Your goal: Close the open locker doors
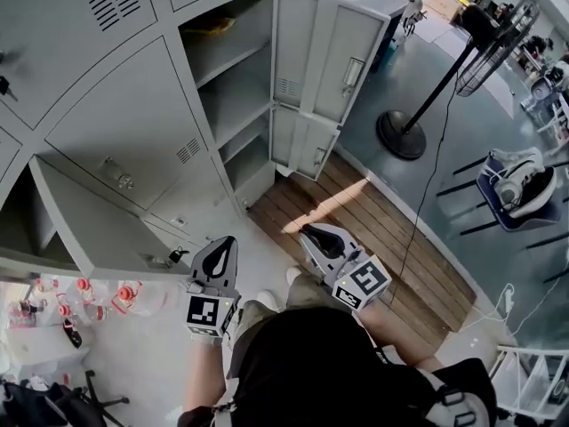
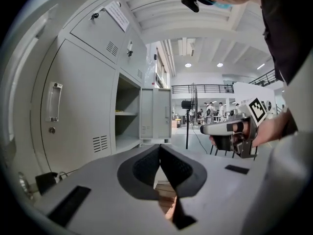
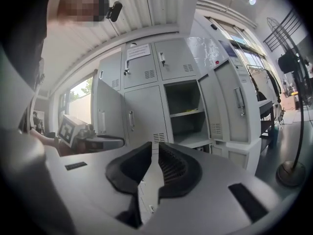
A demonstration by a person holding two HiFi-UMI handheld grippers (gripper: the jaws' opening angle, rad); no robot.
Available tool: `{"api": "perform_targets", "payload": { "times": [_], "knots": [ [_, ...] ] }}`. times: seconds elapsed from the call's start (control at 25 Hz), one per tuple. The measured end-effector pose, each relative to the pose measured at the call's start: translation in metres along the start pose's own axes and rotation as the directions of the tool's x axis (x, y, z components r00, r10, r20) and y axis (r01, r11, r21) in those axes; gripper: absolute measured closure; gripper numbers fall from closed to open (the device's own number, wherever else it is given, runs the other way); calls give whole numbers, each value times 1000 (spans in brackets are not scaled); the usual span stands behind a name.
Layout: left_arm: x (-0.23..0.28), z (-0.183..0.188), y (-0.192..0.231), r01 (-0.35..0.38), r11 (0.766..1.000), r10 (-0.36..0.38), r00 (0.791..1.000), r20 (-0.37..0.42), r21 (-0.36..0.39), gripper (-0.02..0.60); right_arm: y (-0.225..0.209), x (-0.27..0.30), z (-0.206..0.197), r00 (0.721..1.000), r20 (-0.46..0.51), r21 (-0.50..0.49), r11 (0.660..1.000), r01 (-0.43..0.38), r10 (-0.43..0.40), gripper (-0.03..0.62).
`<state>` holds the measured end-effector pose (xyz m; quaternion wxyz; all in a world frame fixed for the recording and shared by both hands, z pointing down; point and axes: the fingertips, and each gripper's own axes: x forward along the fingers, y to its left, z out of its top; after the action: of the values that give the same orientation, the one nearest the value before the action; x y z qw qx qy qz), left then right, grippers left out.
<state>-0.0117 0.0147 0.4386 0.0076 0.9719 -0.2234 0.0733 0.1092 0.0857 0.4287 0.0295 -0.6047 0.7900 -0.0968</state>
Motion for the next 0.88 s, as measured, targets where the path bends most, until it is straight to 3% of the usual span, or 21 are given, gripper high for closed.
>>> {"api": "perform_targets", "payload": {
  "times": [0.2,0.4,0.6,0.88],
  "knots": [
    [0,4,17,-115,993,115,993,-15,-5,572,-17,24,8,994,-23,-26,994,-104,103,540],
    [-8,3,33,-260,966,260,965,-26,-8,572,-24,53,8,971,-54,-32,972,-235,233,540],
    [-17,0,45,-393,919,393,920,-21,-25,572,-25,77,5,933,-75,-29,935,-354,351,540],
    [-35,-2,61,-553,832,553,833,-26,-49,572,-18,105,-2,865,-104,-15,868,-496,492,539]
  ]
}}
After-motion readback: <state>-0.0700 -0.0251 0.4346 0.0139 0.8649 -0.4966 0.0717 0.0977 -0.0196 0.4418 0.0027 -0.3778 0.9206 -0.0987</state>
